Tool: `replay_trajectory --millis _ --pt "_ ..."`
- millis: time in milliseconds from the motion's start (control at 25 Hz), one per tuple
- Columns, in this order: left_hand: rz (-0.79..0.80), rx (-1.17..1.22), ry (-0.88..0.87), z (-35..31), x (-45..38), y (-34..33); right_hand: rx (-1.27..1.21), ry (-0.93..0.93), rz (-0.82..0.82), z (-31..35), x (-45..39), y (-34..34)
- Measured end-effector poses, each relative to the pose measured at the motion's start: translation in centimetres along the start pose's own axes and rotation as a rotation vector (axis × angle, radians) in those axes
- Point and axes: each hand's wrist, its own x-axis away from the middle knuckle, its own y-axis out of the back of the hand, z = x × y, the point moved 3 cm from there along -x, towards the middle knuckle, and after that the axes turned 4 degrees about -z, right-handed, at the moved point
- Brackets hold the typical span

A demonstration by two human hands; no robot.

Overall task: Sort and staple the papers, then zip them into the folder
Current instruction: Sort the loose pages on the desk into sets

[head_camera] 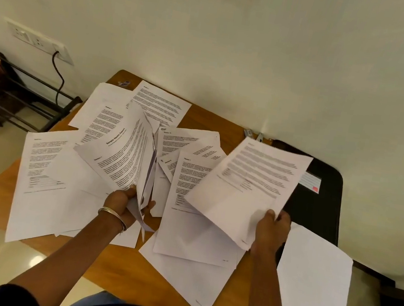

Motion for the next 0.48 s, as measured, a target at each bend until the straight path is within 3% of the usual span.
replay_trajectory --millis 200,480 --pt "0.047 -0.043 0.013 -0.8 -0.7 -0.2 0.284 -0.042 0.182 -2.2 2.8 -3.6" --pt "0.041 -0.072 0.063 -0.2 -3.6 -1.2 0.531 0.166 0.233 -3.3 2.7 -3.2"
